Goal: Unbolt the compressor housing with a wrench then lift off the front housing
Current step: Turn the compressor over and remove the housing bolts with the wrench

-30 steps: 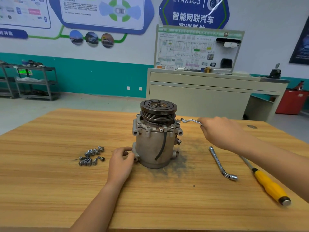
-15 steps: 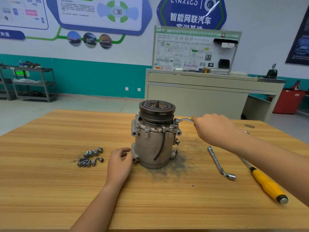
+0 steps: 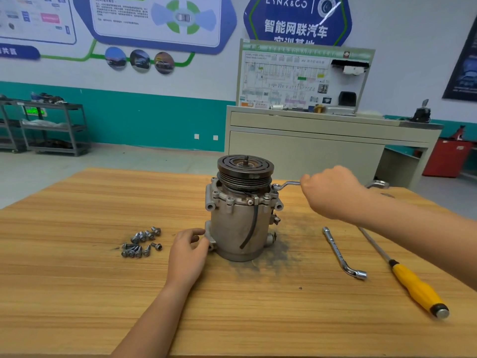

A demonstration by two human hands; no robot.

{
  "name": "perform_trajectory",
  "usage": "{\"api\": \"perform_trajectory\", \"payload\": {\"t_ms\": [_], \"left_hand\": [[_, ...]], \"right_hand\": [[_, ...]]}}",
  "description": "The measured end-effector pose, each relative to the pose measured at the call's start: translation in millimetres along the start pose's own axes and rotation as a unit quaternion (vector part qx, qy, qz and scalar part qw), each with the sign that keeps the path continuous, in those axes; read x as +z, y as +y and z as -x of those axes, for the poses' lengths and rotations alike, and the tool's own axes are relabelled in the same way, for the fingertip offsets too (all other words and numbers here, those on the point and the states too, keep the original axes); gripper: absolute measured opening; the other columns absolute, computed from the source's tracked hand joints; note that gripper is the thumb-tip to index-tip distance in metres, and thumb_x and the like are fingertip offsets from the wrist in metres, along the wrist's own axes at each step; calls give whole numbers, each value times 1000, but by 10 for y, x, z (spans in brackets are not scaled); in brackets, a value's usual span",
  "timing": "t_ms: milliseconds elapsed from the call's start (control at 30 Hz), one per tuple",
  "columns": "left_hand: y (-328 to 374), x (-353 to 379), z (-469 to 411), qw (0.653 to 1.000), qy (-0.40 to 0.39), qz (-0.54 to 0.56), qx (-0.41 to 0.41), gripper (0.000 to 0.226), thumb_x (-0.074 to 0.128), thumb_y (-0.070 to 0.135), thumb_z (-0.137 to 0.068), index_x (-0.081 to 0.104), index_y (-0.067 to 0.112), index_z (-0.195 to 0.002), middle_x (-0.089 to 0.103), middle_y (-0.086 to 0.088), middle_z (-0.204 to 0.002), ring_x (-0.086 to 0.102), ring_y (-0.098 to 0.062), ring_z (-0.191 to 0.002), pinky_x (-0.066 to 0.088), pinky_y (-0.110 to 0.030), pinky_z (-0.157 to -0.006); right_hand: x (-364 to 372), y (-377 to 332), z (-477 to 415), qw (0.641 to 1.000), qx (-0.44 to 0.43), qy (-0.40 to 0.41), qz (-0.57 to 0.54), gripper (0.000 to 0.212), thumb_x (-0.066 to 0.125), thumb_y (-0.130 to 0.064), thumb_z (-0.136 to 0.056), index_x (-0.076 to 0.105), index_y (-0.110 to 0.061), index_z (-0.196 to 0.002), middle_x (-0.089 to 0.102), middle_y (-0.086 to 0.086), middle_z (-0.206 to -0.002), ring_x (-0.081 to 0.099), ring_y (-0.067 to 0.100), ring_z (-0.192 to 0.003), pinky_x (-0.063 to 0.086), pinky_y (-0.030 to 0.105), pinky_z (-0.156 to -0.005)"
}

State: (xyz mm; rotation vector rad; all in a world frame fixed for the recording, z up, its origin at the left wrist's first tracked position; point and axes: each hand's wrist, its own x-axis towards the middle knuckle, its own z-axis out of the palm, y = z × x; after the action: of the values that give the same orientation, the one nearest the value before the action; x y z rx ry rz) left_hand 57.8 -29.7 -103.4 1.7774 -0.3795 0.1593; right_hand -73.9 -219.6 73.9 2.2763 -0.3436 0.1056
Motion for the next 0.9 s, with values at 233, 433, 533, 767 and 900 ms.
{"api": "perform_trajectory", "payload": {"t_ms": [233, 433, 533, 767, 900], "left_hand": [[18, 20, -15, 1000, 7, -9, -5, 15, 56, 13, -87, 61, 20, -100, 53, 6, -105, 52, -8, -98, 37, -24, -80], [10, -16, 5, 1000, 14, 5, -2, 14, 56, 11, -87, 60, 18, -98, 58, 0, -108, 53, -8, -95, 36, -22, -79], [10, -9, -15, 1000, 10, -4, -3, 15, 55, 11, -87, 61, 18, -99, 58, 0, -108, 53, -8, -94, 35, -20, -78], [15, 18, -19, 1000, 12, -26, 4, 19, 55, 9, -86, 64, 11, -103, 60, -2, -104, 53, -9, -93, 35, -22, -81], [26, 4, -5, 999, 15, -34, 7, 21, 55, 9, -87, 65, 8, -106, 57, 0, -104, 50, -9, -92, 34, -21, -81]], "right_hand": [[249, 22, -523, 997, -15, 76, -15, 22, 41, -9, -95, 49, -13, -115, 62, 5, -110, 57, 24, -105, 36, 34, -93], [401, -121, -759, 966, 38, 175, -185, 27, 41, -7, -94, 54, -9, -117, 62, 9, -114, 56, 26, -106, 36, 38, -96], [399, -20, -609, 823, 210, 232, -474, 25, 36, -22, -99, 55, -8, -109, 65, 11, -84, 60, 29, -75, 48, 38, -67], [160, 211, -45, 895, 152, 68, -414, 27, 36, -13, -94, 57, -6, -109, 60, 12, -85, 54, 28, -70, 40, 31, -57], [89, 0, 165, 950, 100, 24, -296, 20, 34, -11, -94, 53, -13, -98, 48, 1, -69, 48, 17, -61, 31, 27, -47]]}}
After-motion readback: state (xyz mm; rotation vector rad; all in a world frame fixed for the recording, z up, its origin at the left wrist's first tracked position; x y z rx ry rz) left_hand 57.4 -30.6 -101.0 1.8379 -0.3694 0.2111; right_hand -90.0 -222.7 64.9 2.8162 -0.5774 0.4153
